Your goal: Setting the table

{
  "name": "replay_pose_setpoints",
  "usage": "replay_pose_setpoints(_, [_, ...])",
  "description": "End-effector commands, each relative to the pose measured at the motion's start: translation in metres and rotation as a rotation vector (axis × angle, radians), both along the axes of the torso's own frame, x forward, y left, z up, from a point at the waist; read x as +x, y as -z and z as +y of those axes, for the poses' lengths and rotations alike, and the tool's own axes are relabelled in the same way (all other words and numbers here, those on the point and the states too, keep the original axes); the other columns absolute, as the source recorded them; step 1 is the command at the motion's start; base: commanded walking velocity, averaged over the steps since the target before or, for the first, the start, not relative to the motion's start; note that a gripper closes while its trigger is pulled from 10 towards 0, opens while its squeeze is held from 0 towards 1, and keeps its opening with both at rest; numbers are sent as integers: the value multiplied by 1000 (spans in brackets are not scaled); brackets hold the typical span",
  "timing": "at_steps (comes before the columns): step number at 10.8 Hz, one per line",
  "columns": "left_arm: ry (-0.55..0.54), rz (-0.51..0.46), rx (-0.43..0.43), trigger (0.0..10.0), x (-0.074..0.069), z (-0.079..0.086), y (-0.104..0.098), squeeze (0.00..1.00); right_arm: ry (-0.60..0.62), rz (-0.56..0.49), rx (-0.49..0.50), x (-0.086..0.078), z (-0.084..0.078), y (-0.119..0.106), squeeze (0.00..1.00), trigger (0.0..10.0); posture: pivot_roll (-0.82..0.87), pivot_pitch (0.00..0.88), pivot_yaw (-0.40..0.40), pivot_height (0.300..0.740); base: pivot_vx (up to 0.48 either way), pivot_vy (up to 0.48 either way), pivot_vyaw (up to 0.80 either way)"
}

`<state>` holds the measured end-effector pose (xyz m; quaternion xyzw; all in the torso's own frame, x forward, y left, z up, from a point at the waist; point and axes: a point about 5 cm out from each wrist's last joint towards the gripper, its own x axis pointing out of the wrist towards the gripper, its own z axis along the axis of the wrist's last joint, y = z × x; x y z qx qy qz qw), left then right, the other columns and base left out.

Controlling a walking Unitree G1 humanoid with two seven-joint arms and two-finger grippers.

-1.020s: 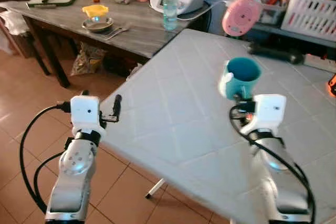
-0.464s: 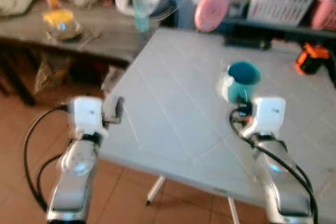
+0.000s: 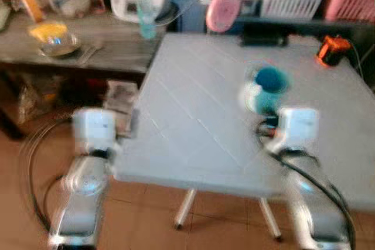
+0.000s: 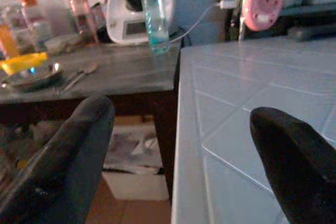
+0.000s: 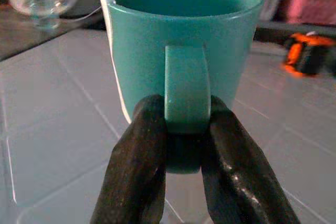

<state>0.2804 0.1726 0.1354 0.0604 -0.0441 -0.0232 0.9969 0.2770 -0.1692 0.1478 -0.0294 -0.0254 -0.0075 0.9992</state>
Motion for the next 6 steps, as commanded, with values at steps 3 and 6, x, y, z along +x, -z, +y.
replay_pose_setpoints(3, [-34, -14, 23, 10000, 0, 10, -3, 0, -24, -50, -2, 3, 8, -11, 0, 10000, 68, 20, 20, 740, 0, 480, -267])
replay_pose_setpoints(6, [-40, -24, 28, 10000, 1, 7, -2, 0, -24, -56, -11, 4, 8, -12, 0, 10000, 67, 18, 19, 740, 0, 480, 0])
